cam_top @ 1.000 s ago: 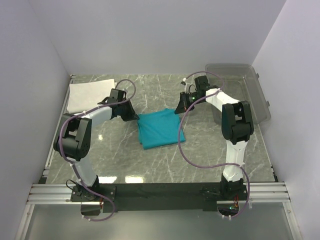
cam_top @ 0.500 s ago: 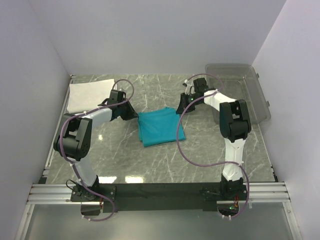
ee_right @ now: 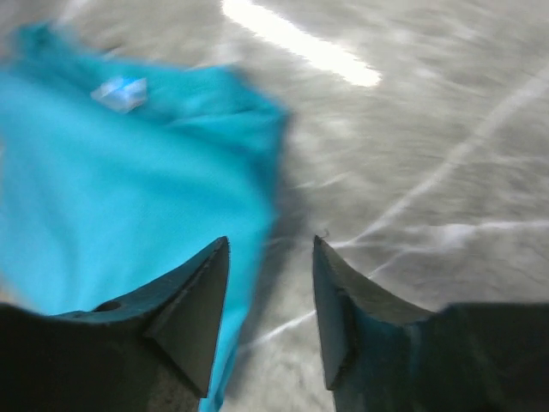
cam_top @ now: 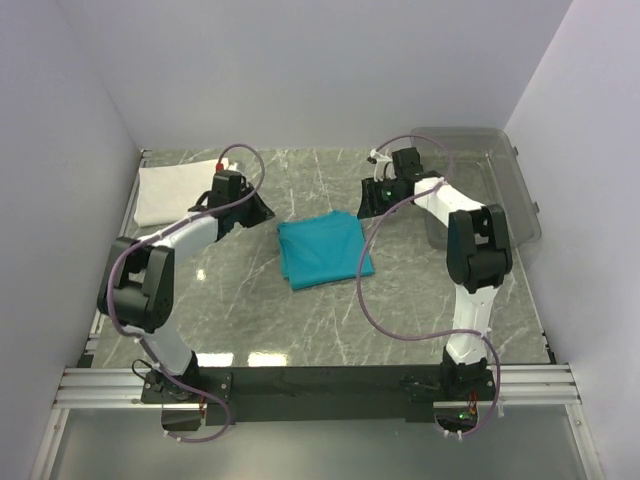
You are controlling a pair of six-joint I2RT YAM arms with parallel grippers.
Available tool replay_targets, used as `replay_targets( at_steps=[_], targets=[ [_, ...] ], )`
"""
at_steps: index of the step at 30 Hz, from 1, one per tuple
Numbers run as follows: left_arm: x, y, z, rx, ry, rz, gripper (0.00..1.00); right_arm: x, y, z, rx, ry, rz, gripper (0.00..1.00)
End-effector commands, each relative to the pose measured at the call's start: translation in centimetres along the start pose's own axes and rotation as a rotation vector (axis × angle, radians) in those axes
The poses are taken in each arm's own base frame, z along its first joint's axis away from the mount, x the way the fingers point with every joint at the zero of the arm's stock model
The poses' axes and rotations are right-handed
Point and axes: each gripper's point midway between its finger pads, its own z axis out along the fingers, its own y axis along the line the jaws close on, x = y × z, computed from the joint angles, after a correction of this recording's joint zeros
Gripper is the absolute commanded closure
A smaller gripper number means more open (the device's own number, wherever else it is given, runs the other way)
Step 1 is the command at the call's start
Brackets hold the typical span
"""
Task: Fold and stack the t-shirts
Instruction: Neatly place the folded tshirt to the corner
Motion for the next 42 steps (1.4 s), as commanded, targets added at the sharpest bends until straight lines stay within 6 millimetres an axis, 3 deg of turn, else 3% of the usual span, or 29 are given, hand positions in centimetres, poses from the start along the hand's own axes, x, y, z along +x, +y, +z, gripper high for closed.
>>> replay_targets(
  at_steps=[1,5,7,10,14,18,22,27,30,34,35,38,40,42],
  targets=[
    [-0.1,-6.3,-3.3,0.272,-0.003,0.119,0.86,-1.3,5.2,-3.7,-0.219,-0.057,-0.222,0.51],
    [5.5,-6.5,-3.5,0.332,0.153,0.134,0.97,1.8,8.6,-4.0,-0.406,0.038,-0.236,0.6],
    [8.3,-6.8,-3.7,0.369,0.236,0.141,0.99,3.7,9.4,-4.1,-0.46,0.105,-0.217,0.68],
    [12.9,-5.3,-3.2,0.361,0.352,0.123,0.99,6.6,10.1,-4.0,-0.51,0.18,-0.187,0.73],
    [15.4,-3.9,-3.1,0.315,0.41,0.118,0.99,9.6,9.8,-3.8,-0.492,0.256,-0.151,0.73],
    [16.7,-1.4,-2.9,0.228,0.43,0.112,0.99,12.3,7.6,-2.7,-0.389,0.336,-0.1,0.73],
    [18.3,1.2,-2.5,0.145,0.459,0.1,0.99,13.1,5.6,-1.5,-0.286,0.367,-0.072,0.73],
    [18.2,1.7,-3.1,0.135,0.429,0.105,0.97,12.8,4.6,-1.0,-0.23,0.378,-0.058,0.73],
    [16.2,0.3,-4.1,0.17,0.35,0.135,0.89,12.4,4.9,-1.6,-0.242,0.369,-0.087,0.73],
    [12.2,-2.1,-6.7,0.199,0.197,0.177,0.78,9.5,5.9,-4.0,-0.243,0.275,-0.191,0.71],
    [11.8,-1.6,-6.9,0.165,0.178,0.174,0.72,9.0,6.2,-4.5,-0.242,0.257,-0.213,0.71],
    [11.6,-1.1,-7.6,0.141,0.166,0.14,0.61,6.7,6.5,-6.4,-0.207,0.177,-0.296,0.67],
    [12.3,-0.6,-7.5,0.131,0.188,0.099,0.59,5.2,6.9,-7.7,-0.179,0.109,-0.344,0.65],
    [12.6,-0.3,-7.2,0.125,0.192,0.066,0.54,4.6,6.8,-8.4,-0.149,0.074,-0.371,0.62]
  ],
)
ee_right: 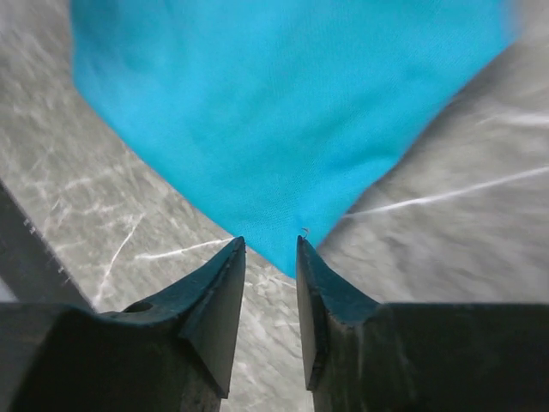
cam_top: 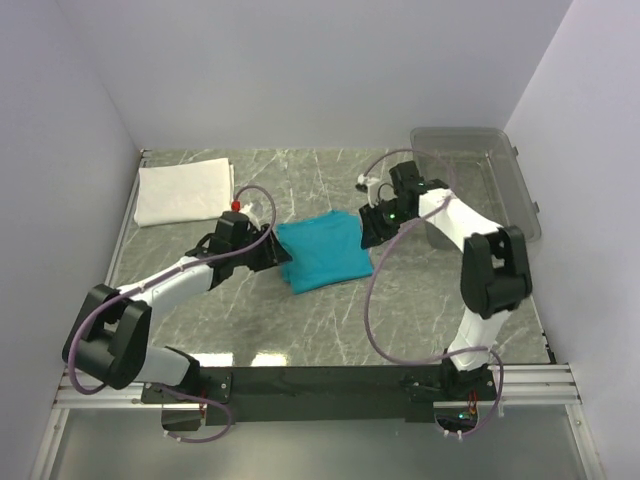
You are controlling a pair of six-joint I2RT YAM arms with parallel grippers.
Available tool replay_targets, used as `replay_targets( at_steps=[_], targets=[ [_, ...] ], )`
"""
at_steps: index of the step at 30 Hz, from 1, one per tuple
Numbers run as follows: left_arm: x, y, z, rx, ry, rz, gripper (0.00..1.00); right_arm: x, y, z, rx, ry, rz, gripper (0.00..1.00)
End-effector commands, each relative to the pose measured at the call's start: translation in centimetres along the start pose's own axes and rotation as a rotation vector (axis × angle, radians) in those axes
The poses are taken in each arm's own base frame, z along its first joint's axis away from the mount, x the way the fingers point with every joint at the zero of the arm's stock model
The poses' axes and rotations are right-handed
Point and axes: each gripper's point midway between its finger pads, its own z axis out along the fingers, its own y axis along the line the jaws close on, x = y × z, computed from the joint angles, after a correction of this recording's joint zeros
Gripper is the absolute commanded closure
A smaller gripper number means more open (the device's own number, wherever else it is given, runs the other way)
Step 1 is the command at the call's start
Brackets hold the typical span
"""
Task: Fold and stack the t-shirts
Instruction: Neatly place the folded tshirt to the corner
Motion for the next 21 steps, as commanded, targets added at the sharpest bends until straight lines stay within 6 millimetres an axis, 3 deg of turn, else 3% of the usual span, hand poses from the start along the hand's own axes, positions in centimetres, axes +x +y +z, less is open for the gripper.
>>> replay_targets(
  at_steps=[1,5,12,16,21],
  targets=[
    [1.9,2.5,0.6,-0.077,0.034,-0.108,0.53,-4.3,0.3,-4.5,0.125,-0.172,-0.163,0.61],
    [2.5,3.4,1.8,-0.097,0.053,-0.165,0.44,-4.9,0.6,-5.7,0.169,-0.243,-0.204,0.53],
    [3.2,4.0,4.1,-0.097,0.113,-0.186,0.26,-3.5,1.3,-4.6,0.124,-0.242,-0.149,0.53],
    [3.3,3.2,5.5,-0.058,0.15,-0.208,0.17,-2.9,1.3,-4.4,0.124,-0.234,-0.147,0.53],
    [4.1,3.1,7.8,-0.117,0.209,-0.251,0.18,-2.8,1.3,-4.1,0.111,-0.236,-0.135,0.53]
  ],
)
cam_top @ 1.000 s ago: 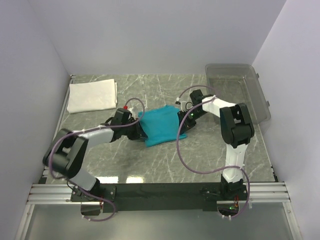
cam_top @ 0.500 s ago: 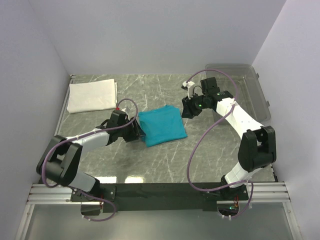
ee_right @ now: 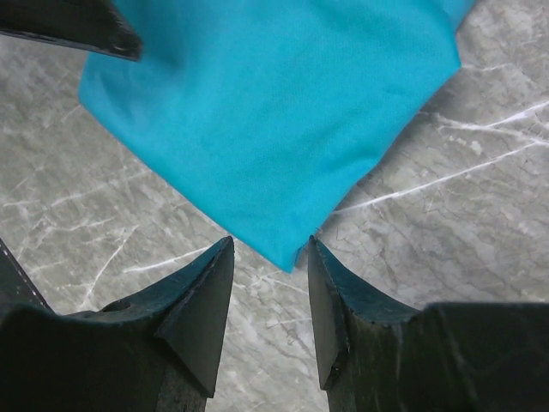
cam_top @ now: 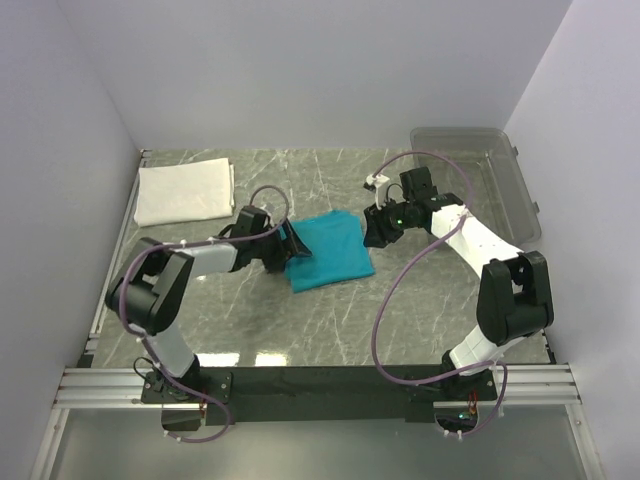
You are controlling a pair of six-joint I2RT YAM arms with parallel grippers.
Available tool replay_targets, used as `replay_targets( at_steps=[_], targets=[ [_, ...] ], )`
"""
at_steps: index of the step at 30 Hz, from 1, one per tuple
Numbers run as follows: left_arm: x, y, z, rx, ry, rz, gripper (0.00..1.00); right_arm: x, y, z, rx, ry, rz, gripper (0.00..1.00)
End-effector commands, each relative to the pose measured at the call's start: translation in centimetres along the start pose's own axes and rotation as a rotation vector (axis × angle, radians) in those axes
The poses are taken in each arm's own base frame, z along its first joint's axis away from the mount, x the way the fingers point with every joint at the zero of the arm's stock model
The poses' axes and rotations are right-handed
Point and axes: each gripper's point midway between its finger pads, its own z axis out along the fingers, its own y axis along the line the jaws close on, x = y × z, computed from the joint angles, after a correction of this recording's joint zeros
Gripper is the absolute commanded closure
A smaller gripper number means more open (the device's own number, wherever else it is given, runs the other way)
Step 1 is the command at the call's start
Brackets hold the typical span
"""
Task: Fold and stack the t-shirts
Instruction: Neatly place the folded tshirt to the corner
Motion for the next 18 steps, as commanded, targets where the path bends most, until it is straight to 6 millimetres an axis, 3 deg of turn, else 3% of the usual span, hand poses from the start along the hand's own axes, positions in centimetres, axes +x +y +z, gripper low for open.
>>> replay_targets(
  at_steps=[1,3,6,8,9,11,15,16,18],
  targets=[
    [2.1,2.1,1.9,-0.114,0.076,-0.048,0.21,-1.4,0.0,-0.3,0.0,-0.054,-0.017,0.53],
    [2.7,2.3,2.9,-0.152,0.087,-0.06,0.25,-1.4,-0.1,-0.2,0.001,-0.053,-0.011,0.53],
    [3.3,2.8,3.7,-0.182,0.094,-0.078,0.44,-1.3,0.0,-0.1,-0.004,-0.051,-0.012,0.53],
    [3.5,3.0,3.8,-0.184,0.096,-0.082,0.65,-1.2,-0.1,-0.2,0.001,-0.052,-0.009,0.53],
    [3.5,3.0,3.8,-0.184,0.093,-0.077,0.84,-1.1,-0.1,-0.1,0.002,-0.05,-0.009,0.53],
    [3.1,2.7,3.8,-0.181,0.083,-0.06,0.99,-0.9,-0.3,-0.1,0.002,-0.049,-0.003,0.53],
    [1.3,0.6,2.8,-0.128,0.035,0.057,1.0,-1.0,-0.4,-0.1,-0.002,-0.05,0.003,0.53],
    [-0.3,-0.9,2.3,-0.1,-0.013,0.142,1.0,-0.8,-0.6,-0.2,0.0,-0.049,0.01,0.53],
    [-1.0,-0.4,1.2,-0.164,-0.019,0.22,1.0,-0.8,-0.6,-0.2,0.0,-0.05,0.008,0.53]
  ],
)
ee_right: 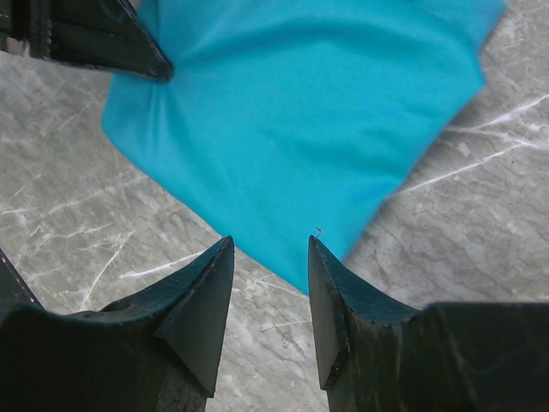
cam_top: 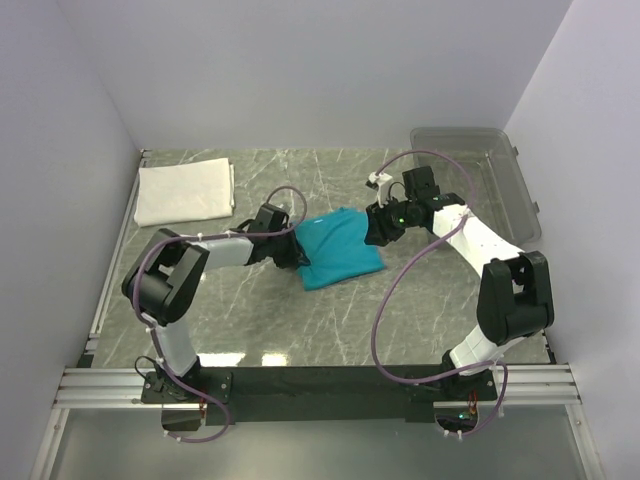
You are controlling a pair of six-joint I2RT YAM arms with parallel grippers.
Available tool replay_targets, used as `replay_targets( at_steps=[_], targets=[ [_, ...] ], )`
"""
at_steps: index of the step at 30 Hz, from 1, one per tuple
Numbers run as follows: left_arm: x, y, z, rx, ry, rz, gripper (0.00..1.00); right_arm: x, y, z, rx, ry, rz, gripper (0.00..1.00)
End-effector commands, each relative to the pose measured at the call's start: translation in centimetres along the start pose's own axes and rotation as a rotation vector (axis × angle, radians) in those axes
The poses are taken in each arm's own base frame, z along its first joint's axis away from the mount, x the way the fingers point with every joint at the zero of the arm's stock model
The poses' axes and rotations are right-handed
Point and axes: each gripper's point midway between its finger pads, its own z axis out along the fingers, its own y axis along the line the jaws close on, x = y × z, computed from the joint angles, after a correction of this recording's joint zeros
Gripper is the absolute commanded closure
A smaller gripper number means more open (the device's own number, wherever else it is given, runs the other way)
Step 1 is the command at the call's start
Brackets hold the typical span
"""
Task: Fold and stack the t-shirts
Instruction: Neatly place the folded tshirt to the corner
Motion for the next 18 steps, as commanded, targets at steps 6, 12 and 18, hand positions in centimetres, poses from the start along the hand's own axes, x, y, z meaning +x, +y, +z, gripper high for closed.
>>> replay_targets(
  at_steps=[6,12,18],
  targets=[
    [-5.4,1.8,-5.7,-0.216,-0.102,0.39,1.0,-0.2,-0.5,-0.1,-0.009,-0.031,0.009,0.53],
    [-7.0,5.5,-9.3,-0.316,-0.121,0.416,1.0,-0.1,-0.9,0.1,-0.014,-0.029,0.021,0.53],
    [-10.5,6.8,-12.3,-0.399,-0.164,0.499,1.0,0.0,-1.0,0.5,-0.027,-0.026,0.03,0.54]
  ],
)
